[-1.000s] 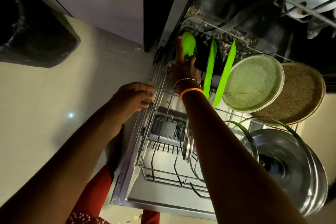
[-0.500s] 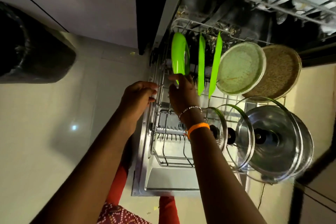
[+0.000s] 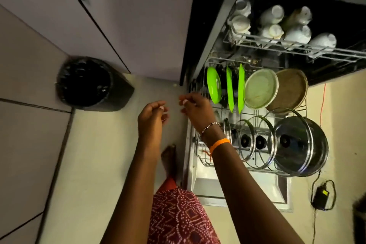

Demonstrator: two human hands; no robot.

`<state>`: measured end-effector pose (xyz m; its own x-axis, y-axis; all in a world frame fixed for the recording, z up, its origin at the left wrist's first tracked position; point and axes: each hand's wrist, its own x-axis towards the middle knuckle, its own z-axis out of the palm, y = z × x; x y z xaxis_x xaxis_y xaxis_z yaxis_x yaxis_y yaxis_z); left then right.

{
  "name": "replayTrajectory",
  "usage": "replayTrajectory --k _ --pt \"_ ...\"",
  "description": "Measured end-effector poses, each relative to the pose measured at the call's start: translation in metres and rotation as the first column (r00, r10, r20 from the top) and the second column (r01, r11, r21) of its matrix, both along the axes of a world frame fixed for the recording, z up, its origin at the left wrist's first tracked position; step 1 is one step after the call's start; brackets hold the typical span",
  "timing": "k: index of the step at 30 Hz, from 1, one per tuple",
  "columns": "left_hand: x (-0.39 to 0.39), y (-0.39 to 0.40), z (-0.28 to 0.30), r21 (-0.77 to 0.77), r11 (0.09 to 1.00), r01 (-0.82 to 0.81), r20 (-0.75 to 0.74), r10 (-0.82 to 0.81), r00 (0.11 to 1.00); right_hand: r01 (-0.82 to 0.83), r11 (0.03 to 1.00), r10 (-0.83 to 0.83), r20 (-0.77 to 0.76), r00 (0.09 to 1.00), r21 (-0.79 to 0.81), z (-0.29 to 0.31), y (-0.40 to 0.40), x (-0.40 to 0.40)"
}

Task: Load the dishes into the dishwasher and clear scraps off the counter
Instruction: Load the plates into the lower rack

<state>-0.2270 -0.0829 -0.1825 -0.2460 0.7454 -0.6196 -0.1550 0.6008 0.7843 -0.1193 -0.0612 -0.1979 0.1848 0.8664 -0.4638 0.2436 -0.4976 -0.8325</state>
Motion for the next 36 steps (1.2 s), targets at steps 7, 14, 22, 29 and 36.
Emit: replayTrajectory --k 7,14,22,29,36 --pt "-0.036 -0.027 0.086 0.092 0.994 -0.058 0.015 0.056 0.998 -0.061 0.995 0.072 -0.166 0.984 0.075 0.09 -0.014 -0.041" --pt "-0.087 -0.03 0.155 0.197 0.967 -0.16 -0.01 0.165 0.986 -0.118 0.982 0.16 -0.314 0.936 0.149 0.165 -0.01 -0.107" --pt "-0.173 -0.012 0.221 0.322 0.913 -0.251 -0.086 0.292 0.953 -0.247 0.939 0.334 -0.46 0.823 0.241 0.232 0.017 -0.187" --pt "-0.262 0.045 0.242 0.357 0.869 -0.344 -0.038 0.381 0.924 -0.358 0.905 0.424 -0.413 0.806 0.231 0.253 0.086 -0.28" --pt "-0.359 0.127 0.245 0.318 0.892 -0.321 -0.107 0.37 0.923 -0.416 0.886 0.465 -0.391 0.794 0.207 0.264 0.171 -0.376"
